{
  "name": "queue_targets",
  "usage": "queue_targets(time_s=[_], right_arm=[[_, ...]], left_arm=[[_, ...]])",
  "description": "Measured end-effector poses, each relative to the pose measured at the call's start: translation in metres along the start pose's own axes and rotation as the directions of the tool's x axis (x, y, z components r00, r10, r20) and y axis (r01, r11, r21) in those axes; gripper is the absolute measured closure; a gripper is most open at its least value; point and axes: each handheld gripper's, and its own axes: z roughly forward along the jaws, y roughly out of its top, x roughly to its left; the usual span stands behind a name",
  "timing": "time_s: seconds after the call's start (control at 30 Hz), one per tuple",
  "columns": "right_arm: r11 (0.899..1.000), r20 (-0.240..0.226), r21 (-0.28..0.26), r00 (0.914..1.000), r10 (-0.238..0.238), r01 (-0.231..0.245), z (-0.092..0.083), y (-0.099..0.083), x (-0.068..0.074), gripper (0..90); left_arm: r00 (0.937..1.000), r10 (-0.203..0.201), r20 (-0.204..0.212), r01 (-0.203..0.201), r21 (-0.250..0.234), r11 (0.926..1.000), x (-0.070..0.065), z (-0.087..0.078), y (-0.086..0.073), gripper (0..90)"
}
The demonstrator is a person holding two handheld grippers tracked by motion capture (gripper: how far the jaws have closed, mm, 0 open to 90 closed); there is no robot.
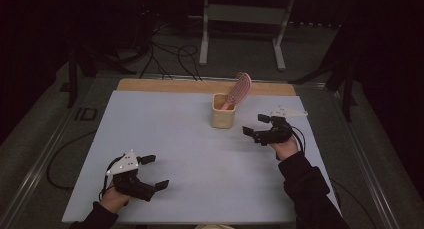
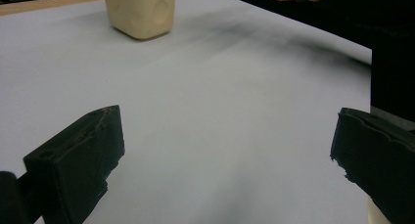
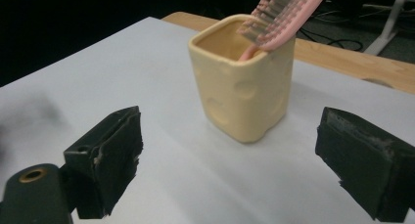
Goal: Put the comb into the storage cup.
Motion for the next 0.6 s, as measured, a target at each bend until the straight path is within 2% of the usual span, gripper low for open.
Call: queue_targets(time_s=[0.23, 0.6], right_arm=[[1.0, -0.031, 0.0, 0.9995, 0.003, -0.003, -0.009, -0.014, 0.008, 9.9], [1.0, -0.038, 0.002, 0.999, -0.024, 0.024, -0.02, -0.035, 0.019, 9.9]], left_arm=[[1.0, 0.001, -0.001, -0.001, 0.004, 1.0, 0.0, 0.0, 0.0, 0.1], [1.0, 0.002, -0.003, -0.002, 0.005, 1.0, 0.0, 0.0, 0.0, 0.1]])
